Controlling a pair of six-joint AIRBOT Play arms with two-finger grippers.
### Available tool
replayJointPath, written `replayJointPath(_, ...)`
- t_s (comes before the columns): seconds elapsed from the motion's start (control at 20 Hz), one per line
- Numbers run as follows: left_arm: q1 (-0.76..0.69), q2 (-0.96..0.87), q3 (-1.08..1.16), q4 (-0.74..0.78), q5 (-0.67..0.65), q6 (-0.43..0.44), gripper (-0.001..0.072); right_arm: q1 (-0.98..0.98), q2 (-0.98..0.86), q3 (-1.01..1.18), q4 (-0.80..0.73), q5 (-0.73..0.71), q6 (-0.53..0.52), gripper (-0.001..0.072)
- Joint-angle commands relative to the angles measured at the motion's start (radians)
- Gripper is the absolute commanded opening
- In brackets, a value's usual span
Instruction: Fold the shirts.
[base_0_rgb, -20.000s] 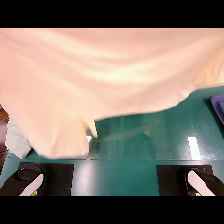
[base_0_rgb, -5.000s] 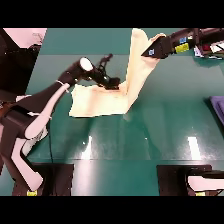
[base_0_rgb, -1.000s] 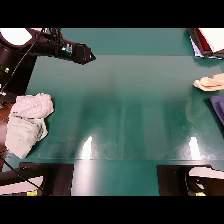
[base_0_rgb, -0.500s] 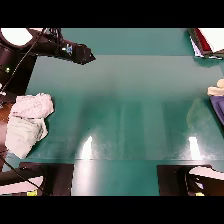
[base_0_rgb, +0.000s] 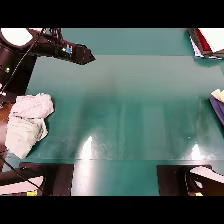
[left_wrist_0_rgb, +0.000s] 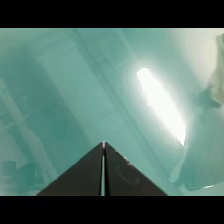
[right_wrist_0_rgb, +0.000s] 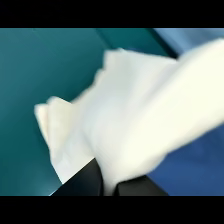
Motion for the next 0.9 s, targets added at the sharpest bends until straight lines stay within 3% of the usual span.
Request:
replayJointPath(0.0, 0.000, 0.000, 0.000, 0.004, 0.000, 0.003, 0.0024, -0.099, 0.052, -0.109, -0.145, 0.021, 0.012, 0.0268)
replayJointPath(0.05, 0.000, 0.000, 0.000, 0.006, 0.000, 0.003, 0.0024, -0.138, 0.061, -0.132, -0.143, 0.016, 0.012, 0.0519)
replayJointPath(0.1, 0.000, 0.000, 0.000, 0.014, 0.000, 0.003, 0.0024, -0.175, 0.067, -0.150, -0.142, 0.009, 0.012, 0.0605)
replayJointPath(0.25, 0.000, 0.000, 0.000, 0.019, 0.001, 0.003, 0.0024, -0.245, 0.090, -0.189, -0.112, -0.006, 0.013, 0.0604)
replayJointPath(0.45, 0.000, 0.000, 0.000, 0.018, 0.005, 0.003, 0.0024, -0.206, 0.071, -0.193, 0.270, -0.005, 0.020, 0.0590)
replayJointPath(0.55, 0.000, 0.000, 0.000, 0.019, 0.009, 0.002, 0.0024, -0.079, 0.061, -0.193, 0.406, 0.012, 0.020, 0.0557)
replayJointPath(0.75, 0.001, 0.000, 0.000, 0.018, -0.013, 0.002, 0.0024, 0.288, 0.061, -0.193, 0.423, 0.017, 0.020, 0.0556)
replayJointPath(0.8, 0.000, 0.000, 0.000, 0.017, -0.007, 0.002, 0.0024, 0.373, 0.061, -0.192, 0.424, 0.008, 0.020, 0.0542)
replayJointPath(0.85, 0.001, 0.000, 0.000, 0.016, 0.000, 0.002, 0.0024, 0.460, 0.061, -0.192, 0.423, -0.005, 0.019, 0.0401)
